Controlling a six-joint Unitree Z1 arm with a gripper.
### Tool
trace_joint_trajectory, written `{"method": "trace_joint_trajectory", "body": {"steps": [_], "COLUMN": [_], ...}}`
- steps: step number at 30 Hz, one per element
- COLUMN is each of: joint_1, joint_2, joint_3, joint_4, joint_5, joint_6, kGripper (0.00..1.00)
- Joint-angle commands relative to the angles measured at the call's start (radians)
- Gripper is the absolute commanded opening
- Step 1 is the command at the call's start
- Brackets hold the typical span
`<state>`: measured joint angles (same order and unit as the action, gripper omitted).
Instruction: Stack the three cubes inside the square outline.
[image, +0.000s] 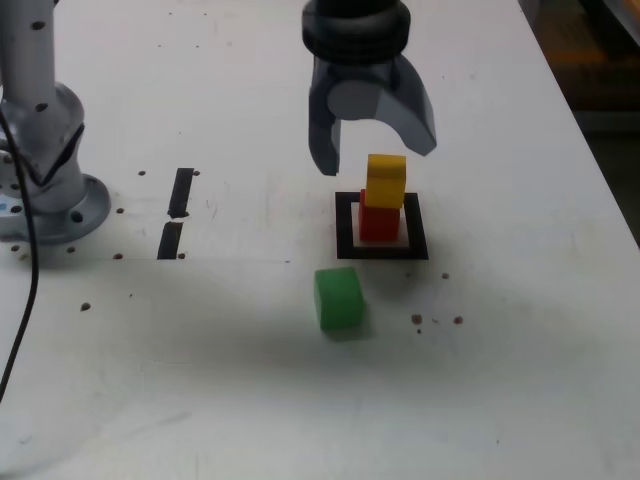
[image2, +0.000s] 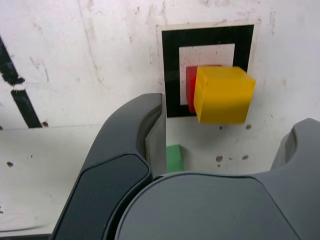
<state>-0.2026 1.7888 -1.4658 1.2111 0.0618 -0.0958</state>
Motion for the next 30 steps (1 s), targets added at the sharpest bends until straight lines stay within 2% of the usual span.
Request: {"method": "trace_joint_trajectory", "body": {"steps": [1, 7, 13, 20, 25, 30], "joint_1": [-0.031, -0.142, -0.211, -0.240, -0.247, -0.248], "joint_2": [-0.028, -0.068, -0.076, -0.081, -0.085, -0.088], "joint_3": [-0.012, -0.033, -0.023, 0.030, 0.077, 0.139], "joint_4": [0.016, 0.042, 0.031, 0.009, -0.036, -0.131], "joint_5": [0.014, 0.046, 0.039, 0.034, 0.039, 0.033], "joint_6": [-0.032, -0.142, -0.239, -0.309, -0.320, -0.352], "kGripper": [0.91, 0.98, 1.00, 0.99, 0.99, 0.99]}}
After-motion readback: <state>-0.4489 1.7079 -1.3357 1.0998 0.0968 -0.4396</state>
